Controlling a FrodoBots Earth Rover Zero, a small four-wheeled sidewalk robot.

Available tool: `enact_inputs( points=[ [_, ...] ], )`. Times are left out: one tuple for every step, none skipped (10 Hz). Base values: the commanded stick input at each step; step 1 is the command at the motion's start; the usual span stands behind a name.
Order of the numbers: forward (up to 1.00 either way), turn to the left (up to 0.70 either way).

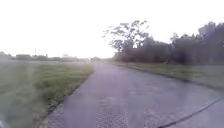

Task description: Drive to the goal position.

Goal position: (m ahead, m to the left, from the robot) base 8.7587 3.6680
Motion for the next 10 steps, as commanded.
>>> enact_inputs(
  points=[
    [0.7,0.0],
    [0.7,0.0],
    [0.7,0.0],
    [0.7,0.0],
    [0.7,0.0],
    [0.7,0.0],
    [0.7,0.0],
    [0.7,0.0],
    [0.7,0.0],
    [0.7,0.0]
  ],
)
